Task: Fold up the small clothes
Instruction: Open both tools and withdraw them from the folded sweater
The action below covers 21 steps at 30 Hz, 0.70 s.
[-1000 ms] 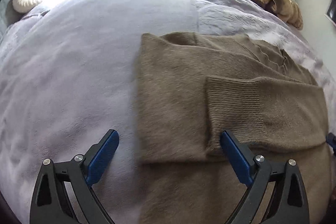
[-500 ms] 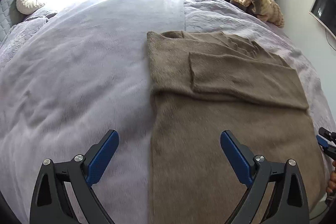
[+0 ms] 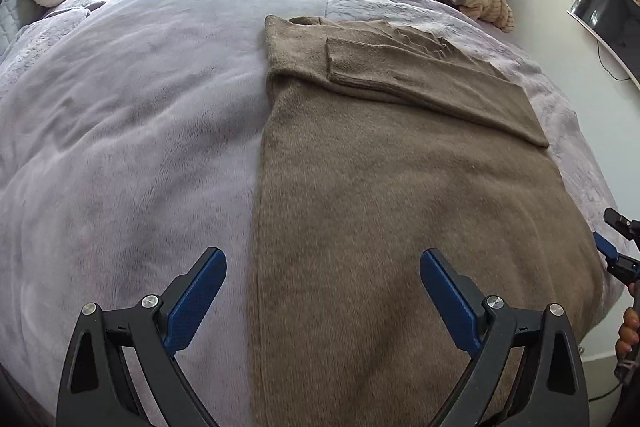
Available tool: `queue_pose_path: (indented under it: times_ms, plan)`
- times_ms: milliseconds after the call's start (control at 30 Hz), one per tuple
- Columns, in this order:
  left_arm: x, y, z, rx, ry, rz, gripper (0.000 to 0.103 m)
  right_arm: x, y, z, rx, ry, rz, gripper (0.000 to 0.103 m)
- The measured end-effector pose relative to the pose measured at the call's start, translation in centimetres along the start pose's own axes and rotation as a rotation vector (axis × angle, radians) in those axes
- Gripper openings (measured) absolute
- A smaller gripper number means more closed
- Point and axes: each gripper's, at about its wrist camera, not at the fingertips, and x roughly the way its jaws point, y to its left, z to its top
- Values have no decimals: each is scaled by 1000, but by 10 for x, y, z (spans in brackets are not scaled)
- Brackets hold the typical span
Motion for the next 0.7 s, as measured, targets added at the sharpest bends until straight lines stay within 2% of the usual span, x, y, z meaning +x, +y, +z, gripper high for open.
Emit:
queue_pose_path:
  times_ms: [133,200,267,300,367,533,700]
  plan:
    - [-8,0,-10,-6,-19,-11,99,-12,0,-10,-6,-8,15,68]
    - [-15,0,-13,-10,-43,-25,102,-17,2,-14,-16,-13,29,82]
    - [-22,-2,-16,-8,-67,-24,102,-25,7,-18,-36,-48,60,83]
    - [-26,-4,-18,-3,-73,-21,102,-30,9,-20,-48,-71,66,94]
    - [-29,-5,-19,4,-75,-18,102,-37,13,-24,-63,-99,83,103]
    - [-29,-8,-30,12,-31,-47,102,-50,15,-35,-70,-83,123,103]
    - [-22,-8,-45,27,32,-72,102,-63,4,-55,-38,-92,111,103]
